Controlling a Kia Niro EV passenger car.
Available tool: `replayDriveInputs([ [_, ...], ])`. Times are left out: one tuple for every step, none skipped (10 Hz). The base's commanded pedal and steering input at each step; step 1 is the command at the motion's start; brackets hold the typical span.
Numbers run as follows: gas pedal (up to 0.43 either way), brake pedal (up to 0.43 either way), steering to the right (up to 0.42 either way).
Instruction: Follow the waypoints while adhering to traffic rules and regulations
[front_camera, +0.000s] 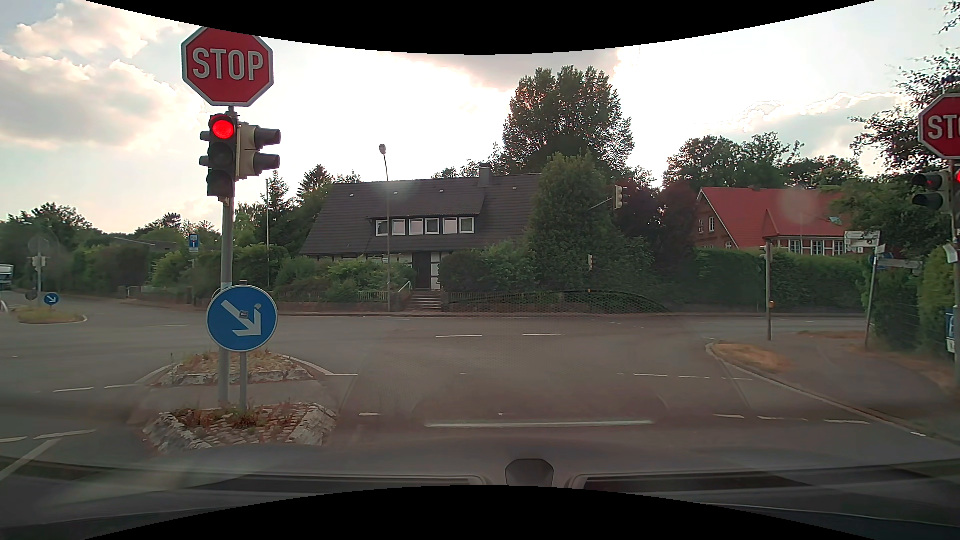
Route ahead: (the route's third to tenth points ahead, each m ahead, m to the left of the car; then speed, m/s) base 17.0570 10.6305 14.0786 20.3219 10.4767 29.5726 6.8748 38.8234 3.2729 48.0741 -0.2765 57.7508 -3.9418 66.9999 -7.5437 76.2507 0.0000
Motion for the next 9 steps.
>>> replayDriveInputs([
  [0.0,0.25,-0.005],
  [0.0,0.25,-0.005],
  [0.0,0.25,-0.006],
  [0.0,0.25,-0.005],
  [0.0,0.25,-0.005],
  [0.0,0.25,-0.005],
  [0.0,0.25,-0.006],
  [0.0,0.25,-0.005],
  [0.0,0.25,-0.005],
])
